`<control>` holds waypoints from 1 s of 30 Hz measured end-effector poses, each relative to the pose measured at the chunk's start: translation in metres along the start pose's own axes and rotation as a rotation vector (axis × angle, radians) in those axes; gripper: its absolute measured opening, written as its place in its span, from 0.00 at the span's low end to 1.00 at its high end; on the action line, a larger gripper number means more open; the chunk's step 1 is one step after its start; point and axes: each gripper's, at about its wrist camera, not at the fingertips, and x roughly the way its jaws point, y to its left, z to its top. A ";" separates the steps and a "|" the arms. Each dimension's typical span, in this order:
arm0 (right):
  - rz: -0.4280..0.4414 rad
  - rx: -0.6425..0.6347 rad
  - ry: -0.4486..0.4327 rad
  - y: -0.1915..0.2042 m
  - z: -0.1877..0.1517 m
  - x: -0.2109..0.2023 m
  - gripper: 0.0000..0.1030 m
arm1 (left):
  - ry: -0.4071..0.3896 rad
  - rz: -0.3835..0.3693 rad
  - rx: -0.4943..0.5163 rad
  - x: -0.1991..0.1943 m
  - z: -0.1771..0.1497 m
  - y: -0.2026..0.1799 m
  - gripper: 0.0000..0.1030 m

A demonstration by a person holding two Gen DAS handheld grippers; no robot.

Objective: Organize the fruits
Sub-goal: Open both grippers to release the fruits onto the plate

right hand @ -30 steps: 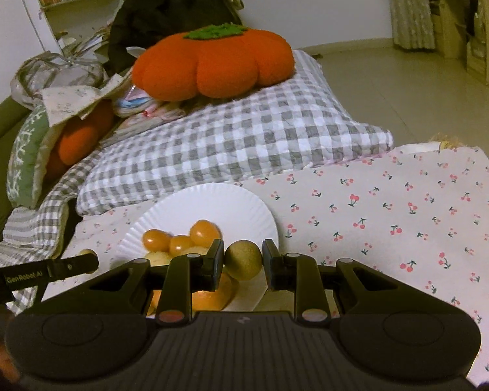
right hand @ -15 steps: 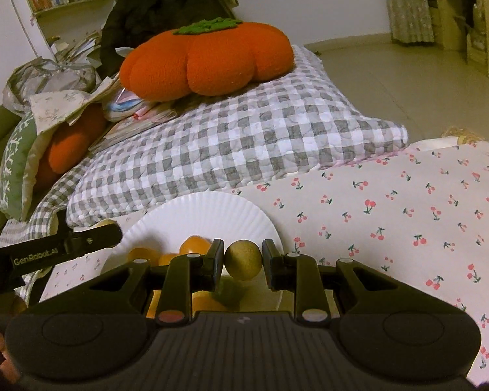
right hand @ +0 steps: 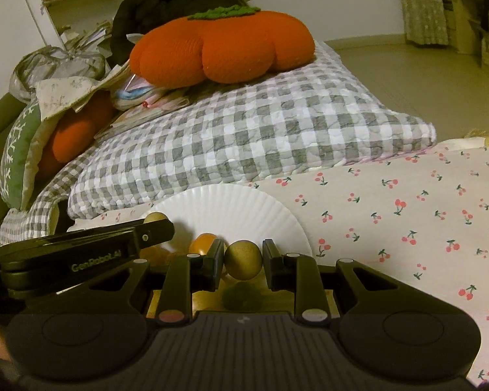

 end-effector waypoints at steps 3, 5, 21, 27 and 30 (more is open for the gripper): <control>0.006 0.005 0.002 0.001 0.000 0.000 0.22 | 0.008 -0.003 -0.003 0.002 -0.002 0.000 0.10; 0.011 0.009 -0.001 0.001 0.000 -0.001 0.23 | 0.012 -0.004 0.002 0.002 -0.002 0.000 0.10; 0.016 -0.002 -0.067 0.012 0.016 -0.026 0.33 | 0.005 -0.015 -0.048 -0.027 0.006 -0.001 0.25; 0.004 -0.048 -0.039 0.025 0.011 -0.027 0.34 | 0.056 0.083 0.020 -0.039 0.000 -0.011 0.38; -0.001 -0.063 -0.019 0.032 0.006 -0.029 0.35 | 0.071 0.116 0.049 -0.048 -0.005 -0.011 0.41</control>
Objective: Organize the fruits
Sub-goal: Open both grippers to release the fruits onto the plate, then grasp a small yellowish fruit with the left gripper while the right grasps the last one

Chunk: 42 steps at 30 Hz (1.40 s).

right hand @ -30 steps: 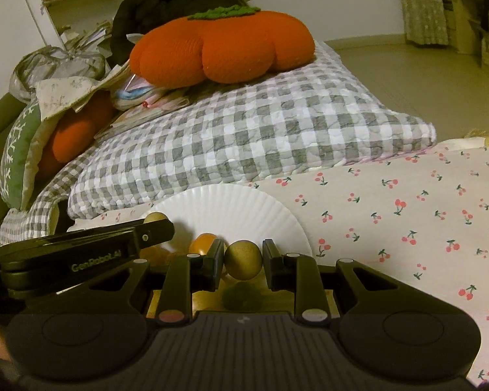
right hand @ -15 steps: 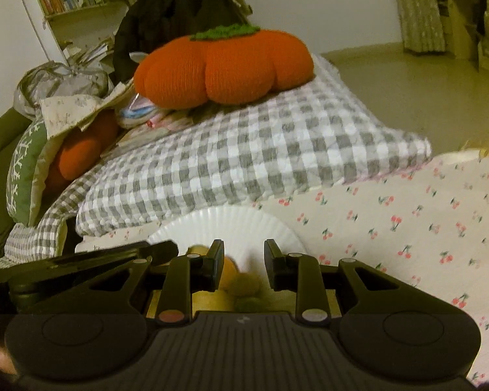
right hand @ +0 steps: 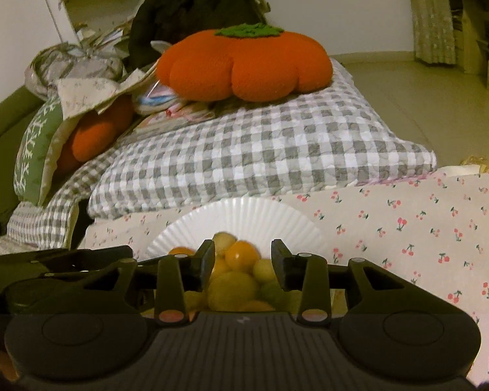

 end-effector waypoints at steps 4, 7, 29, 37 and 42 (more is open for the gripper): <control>-0.014 -0.019 0.010 0.013 -0.006 -0.007 0.39 | 0.010 0.026 0.012 -0.016 -0.013 0.007 0.45; -0.006 -0.025 0.015 0.021 -0.011 -0.015 0.41 | 0.029 0.040 0.001 -0.028 -0.022 0.014 0.46; 0.025 -0.068 0.027 0.068 -0.057 -0.062 0.82 | -0.018 0.117 -0.048 -0.112 -0.082 0.040 0.78; 0.028 -0.111 0.040 0.080 -0.065 -0.068 0.98 | 0.014 0.104 -0.135 -0.123 -0.098 0.066 0.83; 0.026 -0.125 0.065 0.085 -0.069 -0.063 0.99 | 0.066 0.075 -0.172 -0.121 -0.109 0.074 0.83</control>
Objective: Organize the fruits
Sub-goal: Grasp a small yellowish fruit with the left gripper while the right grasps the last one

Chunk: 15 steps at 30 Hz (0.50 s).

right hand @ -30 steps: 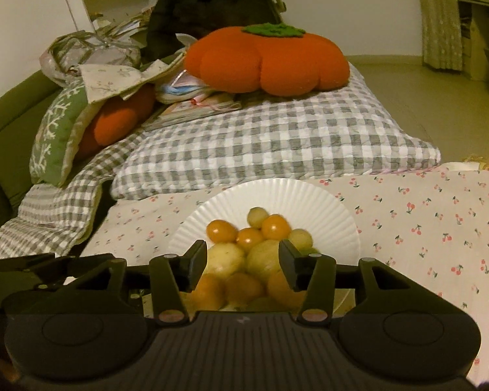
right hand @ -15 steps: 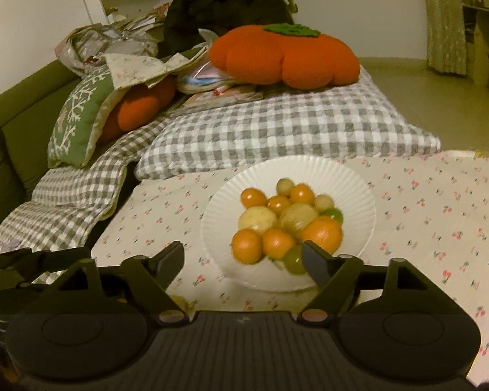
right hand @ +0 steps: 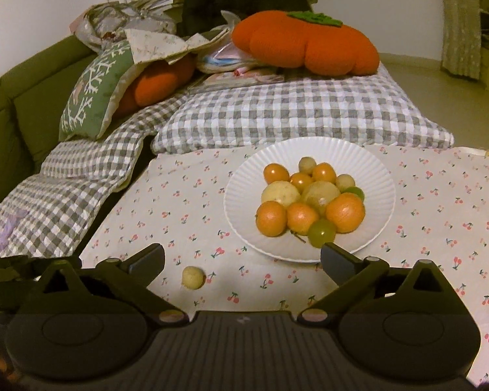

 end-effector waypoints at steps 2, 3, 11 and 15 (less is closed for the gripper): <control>0.006 -0.016 0.014 0.004 -0.002 0.003 0.99 | 0.021 -0.016 -0.005 0.001 -0.005 0.002 0.83; 0.006 -0.027 0.020 0.006 -0.003 0.004 0.99 | 0.031 -0.021 -0.005 0.002 -0.007 0.003 0.83; 0.001 -0.081 0.048 0.019 -0.008 0.012 0.99 | 0.108 -0.044 0.020 0.011 -0.026 0.003 0.83; -0.003 -0.091 0.060 0.022 -0.010 0.017 0.99 | 0.133 -0.050 0.031 0.016 -0.031 0.003 0.82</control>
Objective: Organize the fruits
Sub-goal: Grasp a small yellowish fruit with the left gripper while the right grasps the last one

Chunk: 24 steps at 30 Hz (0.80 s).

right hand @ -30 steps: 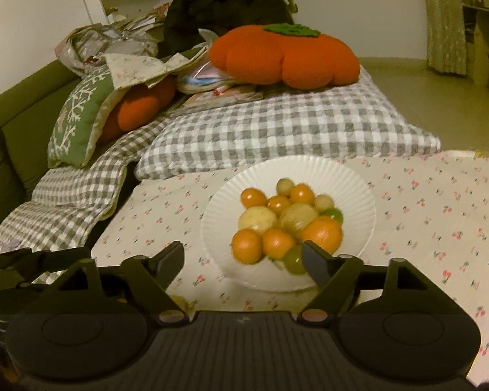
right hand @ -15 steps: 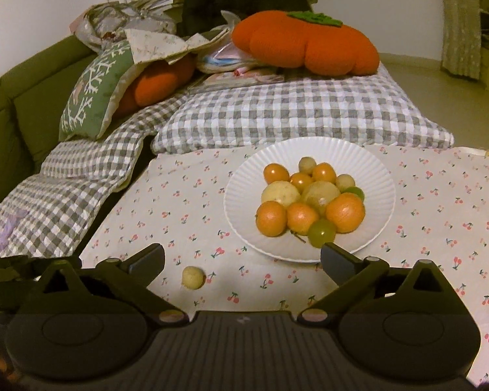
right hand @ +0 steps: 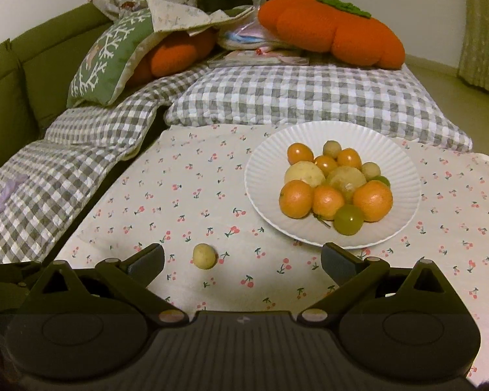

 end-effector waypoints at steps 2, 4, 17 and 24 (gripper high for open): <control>-0.003 -0.010 0.008 0.002 -0.001 0.003 0.99 | 0.008 -0.001 -0.008 0.002 -0.001 0.002 0.79; -0.006 -0.021 0.019 0.004 -0.003 0.007 0.99 | 0.023 -0.006 -0.013 0.006 -0.002 0.002 0.73; -0.019 -0.054 0.046 0.008 -0.008 0.022 0.99 | 0.094 -0.046 -0.063 0.026 -0.008 0.005 0.09; 0.010 -0.073 0.035 0.012 -0.013 0.032 0.95 | 0.088 -0.041 -0.064 0.027 -0.006 0.004 0.09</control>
